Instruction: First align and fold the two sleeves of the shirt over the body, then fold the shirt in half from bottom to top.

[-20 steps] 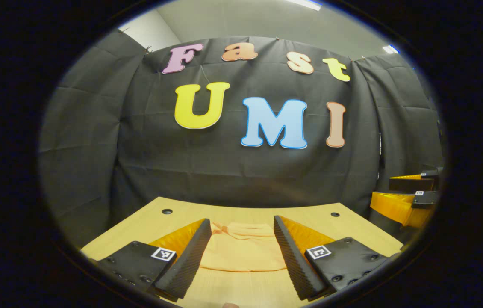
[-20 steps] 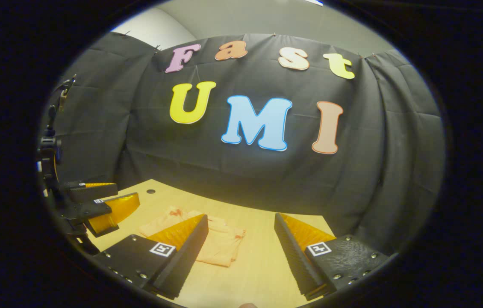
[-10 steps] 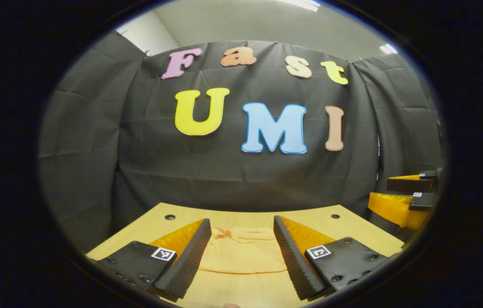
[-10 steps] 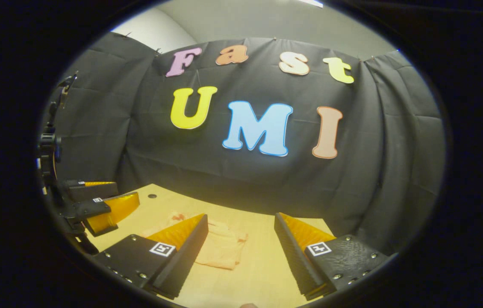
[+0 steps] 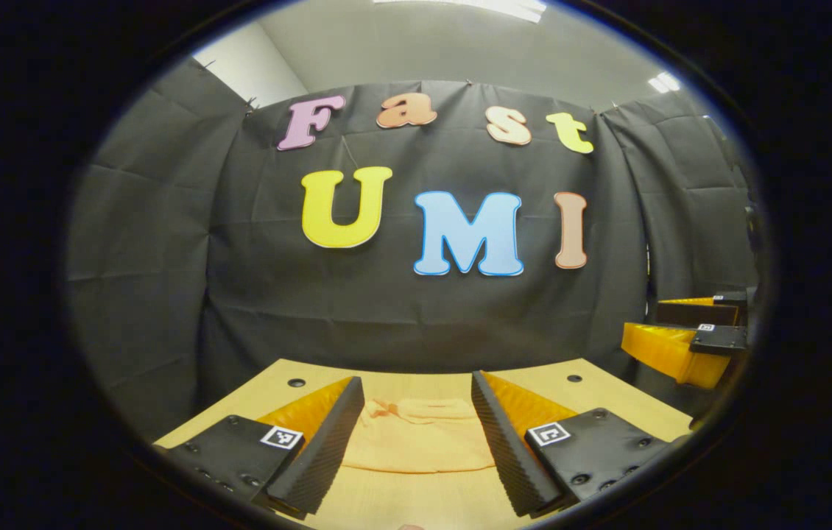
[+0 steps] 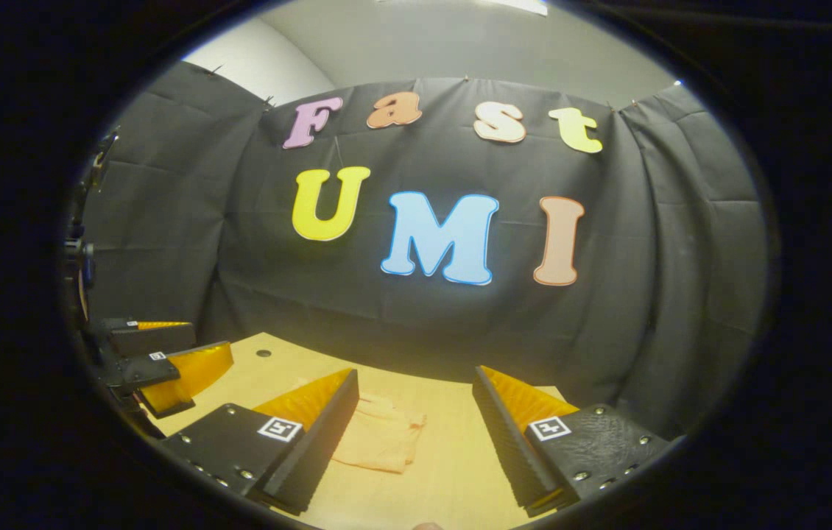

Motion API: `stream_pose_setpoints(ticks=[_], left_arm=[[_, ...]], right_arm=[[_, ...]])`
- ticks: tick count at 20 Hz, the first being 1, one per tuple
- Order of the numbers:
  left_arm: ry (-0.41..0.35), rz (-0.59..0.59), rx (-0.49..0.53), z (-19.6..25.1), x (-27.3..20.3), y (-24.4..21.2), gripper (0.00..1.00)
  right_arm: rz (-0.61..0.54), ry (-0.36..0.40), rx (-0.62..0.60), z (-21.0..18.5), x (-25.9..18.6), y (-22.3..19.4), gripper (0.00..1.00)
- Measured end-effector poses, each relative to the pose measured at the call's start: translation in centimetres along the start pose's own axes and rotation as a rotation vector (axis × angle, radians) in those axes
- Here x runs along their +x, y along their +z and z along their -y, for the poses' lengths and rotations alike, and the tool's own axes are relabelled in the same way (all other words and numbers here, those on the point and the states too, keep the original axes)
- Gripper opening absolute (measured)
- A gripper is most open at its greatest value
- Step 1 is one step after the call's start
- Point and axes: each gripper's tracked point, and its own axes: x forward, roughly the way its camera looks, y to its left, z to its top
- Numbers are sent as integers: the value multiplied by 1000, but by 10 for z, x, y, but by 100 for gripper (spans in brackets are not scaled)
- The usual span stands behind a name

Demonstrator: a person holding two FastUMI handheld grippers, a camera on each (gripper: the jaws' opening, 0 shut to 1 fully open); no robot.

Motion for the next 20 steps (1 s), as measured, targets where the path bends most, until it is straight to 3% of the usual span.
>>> stream_pose_setpoints(ticks=[20], left_arm=[[5, 6, -32, 17, -1, 8, 94]], right_arm=[[30, 4, -2, 16, -7, 7, 97]])
